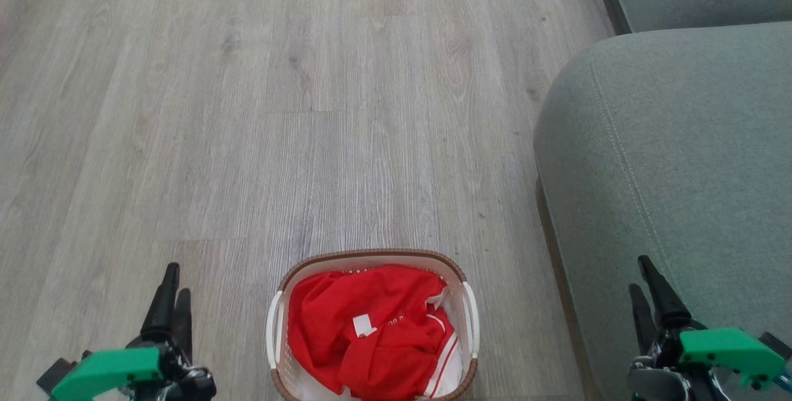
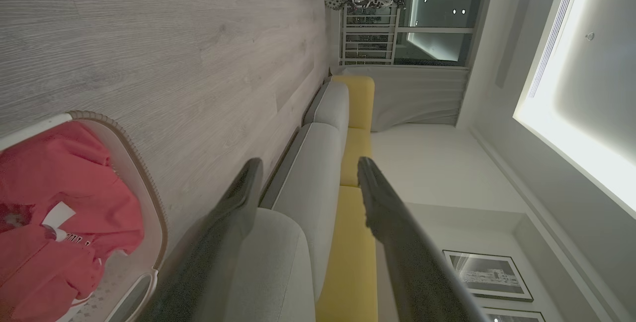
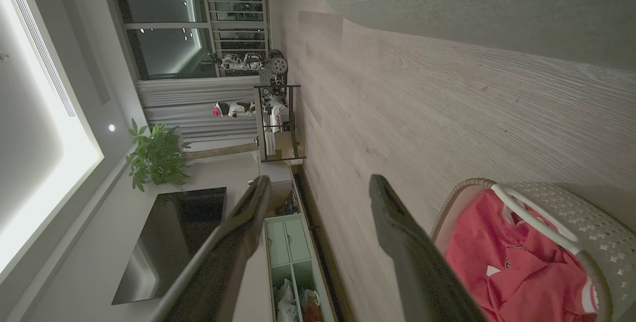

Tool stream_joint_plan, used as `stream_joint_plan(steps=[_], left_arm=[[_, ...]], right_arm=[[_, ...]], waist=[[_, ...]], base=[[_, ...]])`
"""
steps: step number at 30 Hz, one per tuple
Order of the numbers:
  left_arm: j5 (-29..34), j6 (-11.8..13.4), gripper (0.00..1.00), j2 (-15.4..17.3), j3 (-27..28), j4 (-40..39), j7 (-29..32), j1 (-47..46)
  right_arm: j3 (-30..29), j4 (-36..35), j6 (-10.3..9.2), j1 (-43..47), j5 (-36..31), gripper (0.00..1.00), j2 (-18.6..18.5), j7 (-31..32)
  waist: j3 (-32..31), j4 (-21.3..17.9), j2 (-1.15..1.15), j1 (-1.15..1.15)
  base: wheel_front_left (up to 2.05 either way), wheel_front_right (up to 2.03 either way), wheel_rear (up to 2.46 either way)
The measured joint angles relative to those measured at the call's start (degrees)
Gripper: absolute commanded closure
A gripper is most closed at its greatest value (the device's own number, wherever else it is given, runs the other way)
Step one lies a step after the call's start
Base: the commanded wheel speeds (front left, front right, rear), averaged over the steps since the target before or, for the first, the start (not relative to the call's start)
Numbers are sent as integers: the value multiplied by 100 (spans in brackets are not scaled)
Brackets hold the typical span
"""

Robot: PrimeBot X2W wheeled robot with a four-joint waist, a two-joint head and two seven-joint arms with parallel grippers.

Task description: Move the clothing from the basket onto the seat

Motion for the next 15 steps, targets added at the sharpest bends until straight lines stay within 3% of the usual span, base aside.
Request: stream_joint_plan(steps=[15], left_arm=[[735,204,0,0,-136,-375,-252,9]], right_arm=[[96,-141,0,-1,-606,0,0,-241]], waist=[[-21,-1,0,0]], base=[[0,0,0]])
